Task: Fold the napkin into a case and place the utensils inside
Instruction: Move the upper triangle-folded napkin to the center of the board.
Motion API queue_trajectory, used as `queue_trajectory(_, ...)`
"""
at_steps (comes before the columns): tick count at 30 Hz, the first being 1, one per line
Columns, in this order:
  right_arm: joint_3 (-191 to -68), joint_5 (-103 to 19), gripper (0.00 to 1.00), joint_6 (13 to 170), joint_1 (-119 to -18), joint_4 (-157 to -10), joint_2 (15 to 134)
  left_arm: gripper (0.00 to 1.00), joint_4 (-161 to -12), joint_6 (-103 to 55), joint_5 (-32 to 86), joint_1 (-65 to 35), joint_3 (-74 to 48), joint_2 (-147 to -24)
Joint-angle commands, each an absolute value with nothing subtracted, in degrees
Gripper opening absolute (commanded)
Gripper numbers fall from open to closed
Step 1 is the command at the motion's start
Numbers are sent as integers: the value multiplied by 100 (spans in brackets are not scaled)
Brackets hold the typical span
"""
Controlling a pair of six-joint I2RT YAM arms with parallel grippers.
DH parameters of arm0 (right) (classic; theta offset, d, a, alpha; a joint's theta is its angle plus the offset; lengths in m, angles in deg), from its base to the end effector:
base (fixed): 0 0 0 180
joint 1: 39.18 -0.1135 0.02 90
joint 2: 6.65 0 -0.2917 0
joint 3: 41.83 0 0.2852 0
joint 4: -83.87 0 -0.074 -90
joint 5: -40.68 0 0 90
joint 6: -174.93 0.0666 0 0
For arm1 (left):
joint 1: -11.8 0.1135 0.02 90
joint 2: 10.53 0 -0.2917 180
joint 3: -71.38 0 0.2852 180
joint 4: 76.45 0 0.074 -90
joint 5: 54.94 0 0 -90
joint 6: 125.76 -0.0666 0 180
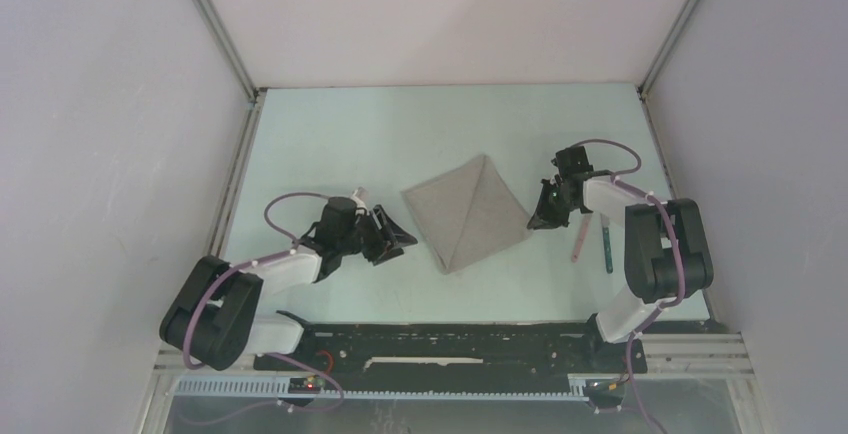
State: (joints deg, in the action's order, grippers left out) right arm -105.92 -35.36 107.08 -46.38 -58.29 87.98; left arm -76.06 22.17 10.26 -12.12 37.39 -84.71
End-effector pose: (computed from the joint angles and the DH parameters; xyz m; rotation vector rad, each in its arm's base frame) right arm 0.3356 0.0586 0.1304 0.2995 2.7860 0.4673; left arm 0.2278 -0.1316 0.1240 -0.4833 2.4577 -1.1785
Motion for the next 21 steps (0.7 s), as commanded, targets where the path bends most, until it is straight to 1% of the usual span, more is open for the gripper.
queue_trajectory(1, -10847, -3867, 9, 10545, -4630, -5806, 8876, 62, -7138, 2290, 826, -1136, 3550, -8612)
queue_trajectory(3, -10975, -4155, 11, 10490, -4630, -5712, 8919, 61, -6914, 2430, 792, -1123, 3550, -8721)
queue_trajectory(4, -11081, -4302, 13, 10459, -4630, -5638, 8939, 61, -6819, 2494, 790, -1123, 3562, -8778)
queue_trajectory(7, -11372, -4825, 18, 10418, -4647, -5377, 8940, 64, -6640, 2633, 788, -1123, 3608, -8821)
queue_trajectory(11, -11687, -5577, 32, 10418, -4915, -4964, 8708, 65, -6743, 2571, 832, -1121, 3640, -8681)
queue_trajectory(14, -11838, -6102, 51, 10398, -5623, -4550, 8296, 65, -7045, 2408, 915, -1117, 3612, -8478)
queue_trajectory(16, -11838, -6178, 64, 10371, -6114, -4407, 8062, 65, -7198, 2316, 943, -1116, 3604, -8356)
queue_trajectory(17, -11832, -6216, 67, 10407, -6306, -4292, 7994, 65, -7248, 2280, 934, -1119, 3599, -8323)
queue_trajectory(18, -11822, -6080, 68, 10419, -6449, -4223, 7920, 65, -7296, 2263, 924, -1115, 3586, -8310)
queue_trajectory(20, -11684, -5433, 70, 10155, -6841, -4465, 7677, 66, -7271, 2283, 892, -1114, 3605, -8296)
queue_trajectory(21, -11621, -5169, 70, 9983, -7231, -4598, 7596, 66, -7224, 2328, 879, -1114, 3625, -8286)
